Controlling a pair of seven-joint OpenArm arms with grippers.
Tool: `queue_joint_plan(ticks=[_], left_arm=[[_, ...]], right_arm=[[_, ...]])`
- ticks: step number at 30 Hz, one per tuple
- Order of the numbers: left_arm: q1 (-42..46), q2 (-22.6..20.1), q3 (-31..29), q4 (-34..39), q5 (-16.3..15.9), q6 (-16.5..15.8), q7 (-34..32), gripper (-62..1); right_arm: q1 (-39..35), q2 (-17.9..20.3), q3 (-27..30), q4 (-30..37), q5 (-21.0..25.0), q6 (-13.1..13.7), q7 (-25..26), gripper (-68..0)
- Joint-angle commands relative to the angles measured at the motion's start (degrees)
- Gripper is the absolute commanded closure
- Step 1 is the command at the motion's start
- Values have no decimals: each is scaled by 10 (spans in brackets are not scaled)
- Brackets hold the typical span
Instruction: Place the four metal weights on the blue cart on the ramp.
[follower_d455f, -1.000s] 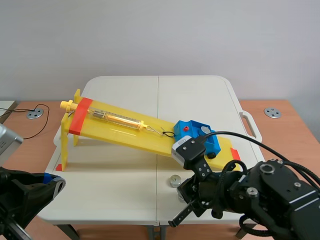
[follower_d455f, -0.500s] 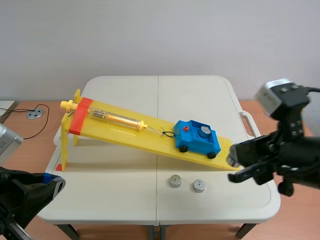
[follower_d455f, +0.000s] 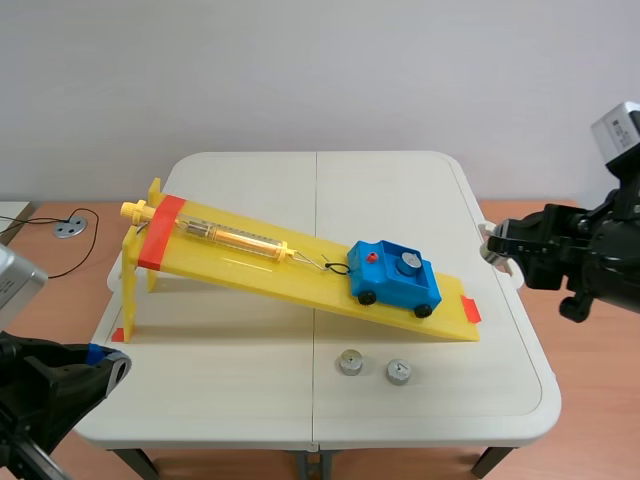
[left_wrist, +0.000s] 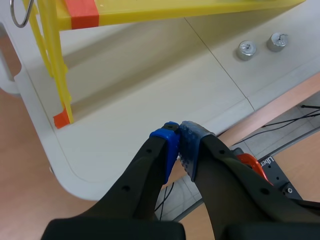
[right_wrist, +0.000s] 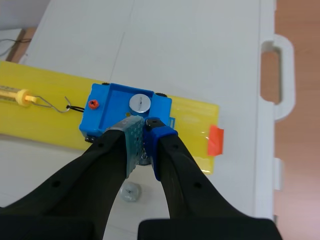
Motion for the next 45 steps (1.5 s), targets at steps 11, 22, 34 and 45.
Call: queue_joint_plan(ticks=[11,22,34,45], left_arm=[[-15,4,-9,42,-44,-12,-51,-31],[-15,4,-9,42,-44,-12,-51,-31],[-15,4,-9,42,-44,-12,-51,-31],[-15,4,-9,42,-44,-12,-51,-32]], right_arm=[[160,-36,-61,-106,8,35,96,-6],[208,-63,-82,-184,-32,34,123,-7],[211,-64,-82,-201,-49,34,120,-72],[172,-11,-56,-148,-35,82,85,-281]])
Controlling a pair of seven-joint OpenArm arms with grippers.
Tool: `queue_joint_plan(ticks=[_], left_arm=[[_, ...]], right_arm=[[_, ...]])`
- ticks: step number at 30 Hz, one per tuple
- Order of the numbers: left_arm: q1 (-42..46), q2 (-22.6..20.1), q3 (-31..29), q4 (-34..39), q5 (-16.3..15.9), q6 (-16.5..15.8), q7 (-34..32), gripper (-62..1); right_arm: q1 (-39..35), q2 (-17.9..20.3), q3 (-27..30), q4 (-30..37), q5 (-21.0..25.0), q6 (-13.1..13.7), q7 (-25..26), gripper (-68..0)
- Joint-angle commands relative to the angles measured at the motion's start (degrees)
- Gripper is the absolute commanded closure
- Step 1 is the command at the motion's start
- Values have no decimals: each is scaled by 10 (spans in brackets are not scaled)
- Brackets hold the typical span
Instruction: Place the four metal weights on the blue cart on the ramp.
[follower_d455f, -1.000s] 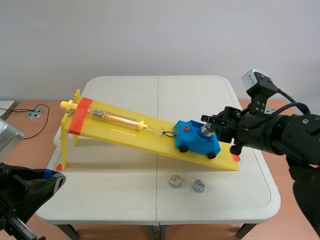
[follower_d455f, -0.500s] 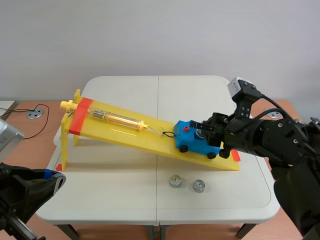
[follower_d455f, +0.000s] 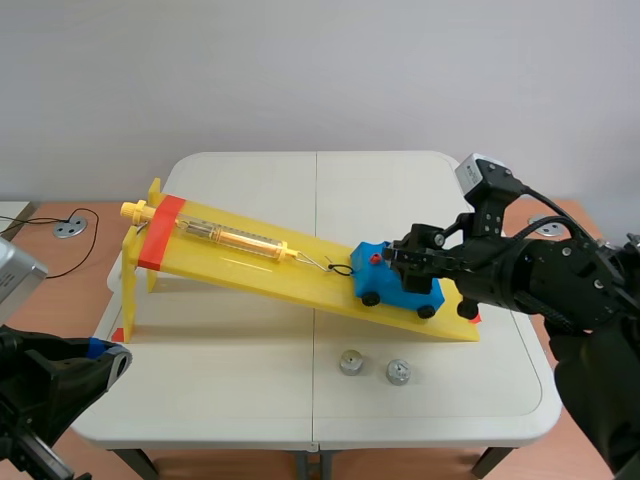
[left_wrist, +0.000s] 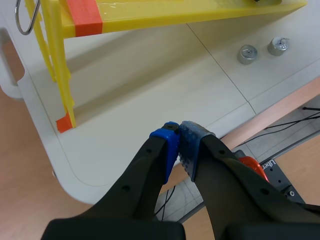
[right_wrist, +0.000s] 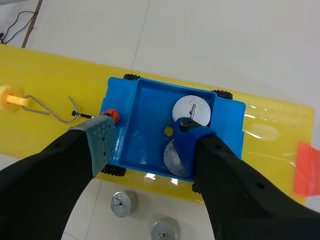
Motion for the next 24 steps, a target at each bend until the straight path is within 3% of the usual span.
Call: queue_joint_plan(ticks=[1,4,15,21,24], left_arm=[[-11,4,-9,42,-44,-12,-51,-31],[-11,4,-9,42,-44,-12,-51,-31],[-11,4,-9,42,-44,-12,-51,-31],[-11,4,-9,42,-44,-12,-52,-31],[-11,4,-9,42,-44,-12,-52,-31]], right_arm=[[17,46,27,106,52,49,49,-281],[-19,77,41,157,66,61,42,-283],[-158,196,65,338,90,65,2,-283],[-204,204,56,362,85,61,5,-283],[-207,192,33,350,45,56,27,-283]])
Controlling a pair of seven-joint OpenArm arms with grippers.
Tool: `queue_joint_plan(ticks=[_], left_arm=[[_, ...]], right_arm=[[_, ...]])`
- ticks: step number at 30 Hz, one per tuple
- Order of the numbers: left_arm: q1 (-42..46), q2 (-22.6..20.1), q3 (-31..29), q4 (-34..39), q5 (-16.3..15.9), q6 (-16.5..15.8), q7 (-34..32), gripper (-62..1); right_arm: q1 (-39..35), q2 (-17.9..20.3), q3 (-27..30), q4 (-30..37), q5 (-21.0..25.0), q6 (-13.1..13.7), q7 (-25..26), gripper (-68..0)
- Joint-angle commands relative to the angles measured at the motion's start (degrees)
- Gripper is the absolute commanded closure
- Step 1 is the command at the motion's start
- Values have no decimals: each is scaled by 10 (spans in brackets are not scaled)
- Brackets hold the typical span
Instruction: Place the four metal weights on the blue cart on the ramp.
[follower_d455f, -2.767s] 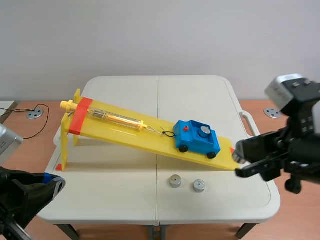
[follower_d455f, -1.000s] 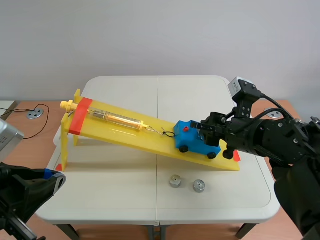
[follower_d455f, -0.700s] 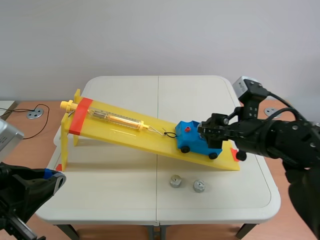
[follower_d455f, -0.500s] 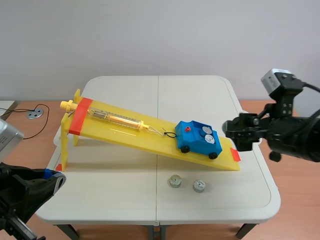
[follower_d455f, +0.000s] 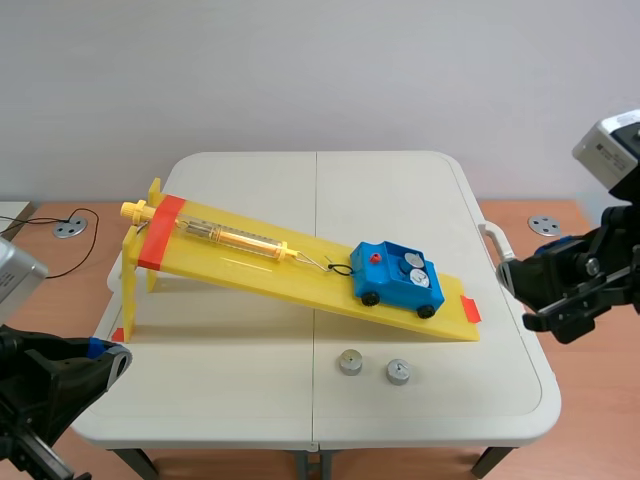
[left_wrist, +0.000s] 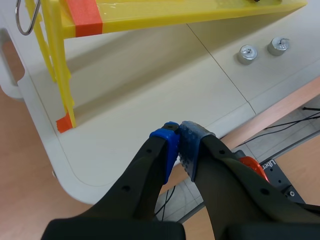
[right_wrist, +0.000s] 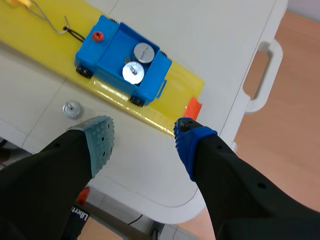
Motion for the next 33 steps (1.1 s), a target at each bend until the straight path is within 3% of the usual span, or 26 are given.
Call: queue_joint_plan(ticks=[1,7,16,33], left_arm=[[-11,4,-9,42,-44,-12,-52,-32],[-11,4,-9,42,-44,-12,-52,-31],[-11,4,-9,42,-44,-12,-52,-31],[-11,4,-9,42,-44,-12,-52,-31]], right_arm=[[29,0,-20,10,9,14,85,-283],[49,-38,-94,-37,-75,-4,132,-283],[110,-84,-185,-135,-166,-42,179,-283],[198,-144,-275,-288,-254,-105,240,-282]])
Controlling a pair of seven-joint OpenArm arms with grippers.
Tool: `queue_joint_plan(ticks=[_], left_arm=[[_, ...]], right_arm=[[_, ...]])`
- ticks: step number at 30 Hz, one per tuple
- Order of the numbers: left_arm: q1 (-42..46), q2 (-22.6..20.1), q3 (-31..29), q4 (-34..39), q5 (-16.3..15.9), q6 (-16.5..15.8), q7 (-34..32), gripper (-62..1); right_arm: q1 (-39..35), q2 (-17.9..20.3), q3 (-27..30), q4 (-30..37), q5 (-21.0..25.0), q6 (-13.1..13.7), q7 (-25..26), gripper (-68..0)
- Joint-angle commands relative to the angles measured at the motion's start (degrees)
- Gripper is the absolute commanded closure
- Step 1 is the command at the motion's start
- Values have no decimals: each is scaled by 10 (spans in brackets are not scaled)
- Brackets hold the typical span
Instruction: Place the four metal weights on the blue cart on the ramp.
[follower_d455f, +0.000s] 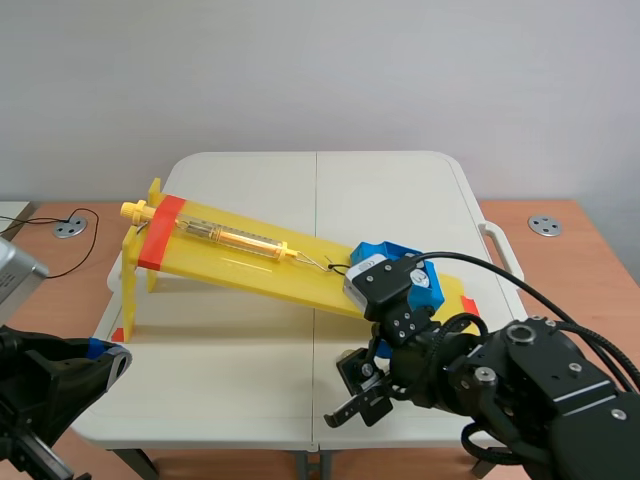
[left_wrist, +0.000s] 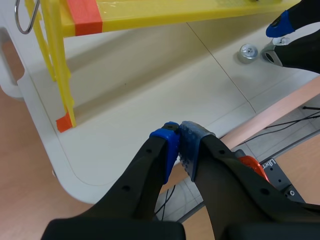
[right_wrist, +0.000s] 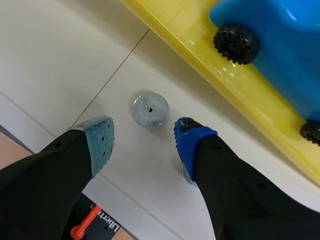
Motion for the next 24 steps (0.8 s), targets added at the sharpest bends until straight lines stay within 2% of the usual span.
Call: queue_joint_plan(ticks=[1,10,17,22,24], left_arm=[[-11,5,-9,42,-44,-12,-53,-32],[-11,5,-9,42,-44,-12,-53,-31],[-11,5,-9,42,-44,-12,-53,-31],[-11,5,-9,42,-44,-12,-53,-31],[-11,5,-9,42,-44,-12,-53,-31]], right_arm=[[56,-15,5,36,14,-18,80,-282],[84,-39,-14,-16,3,-30,91,-276],[87,-40,-14,-42,2,-30,104,-268],[90,-40,-14,-49,2,-30,103,-221],[90,-40,-14,-49,2,-30,95,-180]])
